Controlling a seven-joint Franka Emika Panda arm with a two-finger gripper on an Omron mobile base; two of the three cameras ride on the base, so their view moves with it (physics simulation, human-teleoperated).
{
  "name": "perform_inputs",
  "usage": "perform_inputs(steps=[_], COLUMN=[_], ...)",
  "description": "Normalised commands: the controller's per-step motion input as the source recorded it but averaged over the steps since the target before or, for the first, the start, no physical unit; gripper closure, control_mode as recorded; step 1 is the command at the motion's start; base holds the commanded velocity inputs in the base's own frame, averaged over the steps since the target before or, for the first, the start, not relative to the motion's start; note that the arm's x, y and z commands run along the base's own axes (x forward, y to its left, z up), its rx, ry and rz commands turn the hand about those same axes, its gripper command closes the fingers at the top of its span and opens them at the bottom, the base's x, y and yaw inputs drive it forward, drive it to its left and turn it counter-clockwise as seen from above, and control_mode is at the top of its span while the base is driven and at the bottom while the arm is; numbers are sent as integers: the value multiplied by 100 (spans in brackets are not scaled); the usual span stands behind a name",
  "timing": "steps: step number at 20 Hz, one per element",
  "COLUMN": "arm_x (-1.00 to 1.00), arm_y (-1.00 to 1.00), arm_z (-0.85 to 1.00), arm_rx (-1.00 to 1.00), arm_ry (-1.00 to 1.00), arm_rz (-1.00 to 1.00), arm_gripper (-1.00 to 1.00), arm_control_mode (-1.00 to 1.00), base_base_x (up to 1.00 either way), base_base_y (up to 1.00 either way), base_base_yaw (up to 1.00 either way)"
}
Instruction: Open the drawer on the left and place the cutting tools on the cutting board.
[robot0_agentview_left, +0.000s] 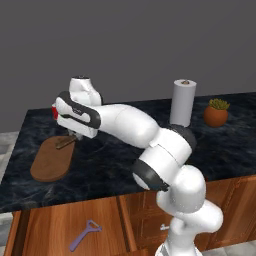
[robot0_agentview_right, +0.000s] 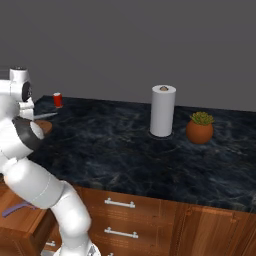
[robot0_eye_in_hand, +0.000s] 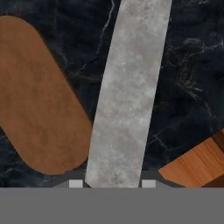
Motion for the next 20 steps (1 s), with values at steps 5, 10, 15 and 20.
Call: perform_inputs(steps=[5,10,15,20], arm_x=[2,0,0,4], arm_y=[2,20,5,1], arm_z=[-4,-36,-25,-3], arm_rx=[-4,-7,-7,1], arm_ry=[2,-2,-12,-2], arm_rz=[12,43,39,2], arm_gripper=[100,100,100,100], arm_control_mode=[-100,-100,-100,-100], base_base_x=[0,0,0,0], base_base_y=[0,0,0,0], base_base_yaw=[0,0,0,0])
